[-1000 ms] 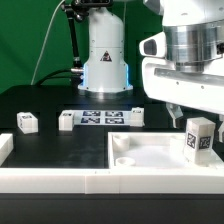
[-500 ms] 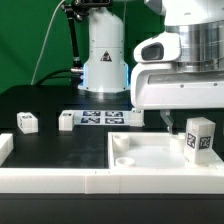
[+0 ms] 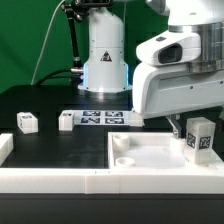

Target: Assemble one leg

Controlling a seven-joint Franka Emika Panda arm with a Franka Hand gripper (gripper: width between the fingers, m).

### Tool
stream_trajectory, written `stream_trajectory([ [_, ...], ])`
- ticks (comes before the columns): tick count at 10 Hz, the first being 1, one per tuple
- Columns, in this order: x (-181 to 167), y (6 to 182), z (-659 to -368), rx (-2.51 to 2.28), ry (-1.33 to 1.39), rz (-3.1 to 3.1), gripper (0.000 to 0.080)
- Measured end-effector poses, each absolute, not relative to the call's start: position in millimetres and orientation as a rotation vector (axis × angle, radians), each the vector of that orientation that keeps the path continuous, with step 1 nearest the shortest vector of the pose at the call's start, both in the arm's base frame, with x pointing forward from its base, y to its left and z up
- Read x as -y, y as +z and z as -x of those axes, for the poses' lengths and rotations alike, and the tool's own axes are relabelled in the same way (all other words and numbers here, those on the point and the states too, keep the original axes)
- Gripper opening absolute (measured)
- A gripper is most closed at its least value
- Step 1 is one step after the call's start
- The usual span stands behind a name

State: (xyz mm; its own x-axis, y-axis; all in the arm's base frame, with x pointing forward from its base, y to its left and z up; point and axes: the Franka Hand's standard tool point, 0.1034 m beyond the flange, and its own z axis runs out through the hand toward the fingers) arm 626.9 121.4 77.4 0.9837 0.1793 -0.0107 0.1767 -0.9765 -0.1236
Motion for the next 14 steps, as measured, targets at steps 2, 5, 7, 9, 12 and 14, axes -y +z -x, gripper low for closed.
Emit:
stream_trajectory([
  [2,-120.4,77.6,-627.2,0.260,0.033,3.010,0.0411],
  [5,-116.9,77.2,-627.7,0.217,0.035,3.017,0.0296],
  [7,-113.0,76.1,-628.0,0.140,0.040,3.012,0.0295],
  [9,-114.1,75.6,-627.9,-0.302,0.051,2.990,0.0294],
  [12,-114.1,74.5,-627.0,-0.869,0.076,2.882,0.0295],
  [14,-112.6,74.4,-627.4,-1.210,0.108,2.746,0.0295],
])
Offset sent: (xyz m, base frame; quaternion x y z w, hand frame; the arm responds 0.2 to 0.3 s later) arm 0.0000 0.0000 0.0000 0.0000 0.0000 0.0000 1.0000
